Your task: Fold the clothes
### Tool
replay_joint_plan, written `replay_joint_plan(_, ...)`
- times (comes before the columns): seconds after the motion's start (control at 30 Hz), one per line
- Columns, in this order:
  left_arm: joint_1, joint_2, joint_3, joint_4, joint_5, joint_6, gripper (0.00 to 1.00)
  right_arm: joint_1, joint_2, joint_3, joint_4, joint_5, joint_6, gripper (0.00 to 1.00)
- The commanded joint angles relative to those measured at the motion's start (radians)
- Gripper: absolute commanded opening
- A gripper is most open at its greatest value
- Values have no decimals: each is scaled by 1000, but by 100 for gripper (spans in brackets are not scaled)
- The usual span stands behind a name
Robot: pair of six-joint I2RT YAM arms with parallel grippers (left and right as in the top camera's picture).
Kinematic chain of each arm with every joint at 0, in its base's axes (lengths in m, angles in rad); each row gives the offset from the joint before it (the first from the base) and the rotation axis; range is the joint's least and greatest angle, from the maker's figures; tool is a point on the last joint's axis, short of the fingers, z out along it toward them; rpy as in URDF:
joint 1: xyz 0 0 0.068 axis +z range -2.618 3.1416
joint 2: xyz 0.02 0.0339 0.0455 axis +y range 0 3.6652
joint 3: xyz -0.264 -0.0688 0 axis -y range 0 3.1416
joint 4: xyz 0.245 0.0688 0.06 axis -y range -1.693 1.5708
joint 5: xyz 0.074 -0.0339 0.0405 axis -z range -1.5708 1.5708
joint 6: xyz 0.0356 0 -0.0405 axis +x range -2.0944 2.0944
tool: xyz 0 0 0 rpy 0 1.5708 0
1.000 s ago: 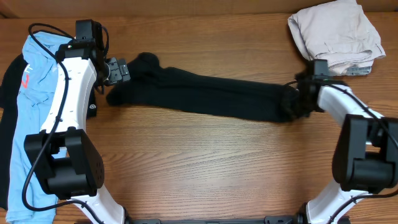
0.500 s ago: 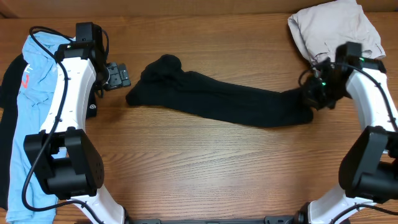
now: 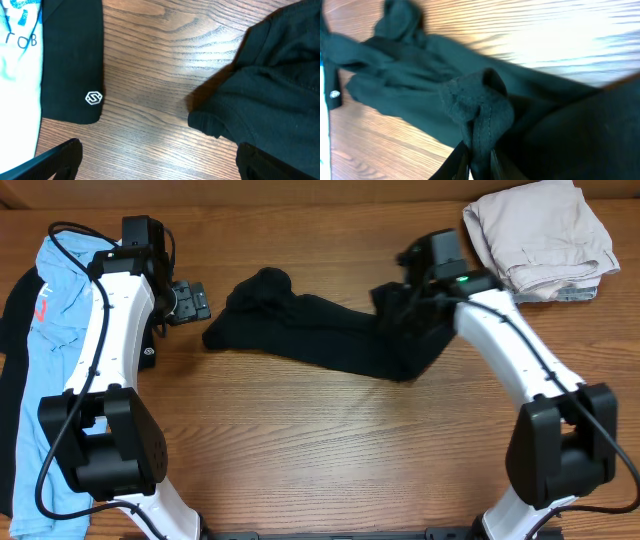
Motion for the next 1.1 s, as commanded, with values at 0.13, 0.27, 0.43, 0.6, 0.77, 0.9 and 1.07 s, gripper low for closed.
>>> replay_joint_plan(0.13, 9, -2, 23, 5, 35, 12, 100, 108, 18, 25, 40, 106, 108, 25)
replay_joint_plan(0.27, 9, -2, 23, 5, 36, 12, 100, 103, 18, 25, 31, 106, 107, 25)
replay_joint_plan(0.43, 9, -2, 23, 5, 36, 12, 100, 102, 18, 25, -2, 134, 100, 29)
replay_joint_plan(0.6, 9, -2, 23, 5, 35, 12, 100, 91, 21, 25, 27, 225, 26, 51)
replay_joint_plan(0.77, 9, -2, 23, 25, 42, 12, 100, 95, 82, 25, 88, 357, -51, 67)
replay_joint_plan(0.9, 9, -2, 23, 32, 61, 12, 100, 95, 158, 25, 135, 360, -84, 73)
replay_joint_plan(1.07, 9, -2, 23, 34, 61, 12, 100, 95, 204, 25, 162, 360, -85, 75)
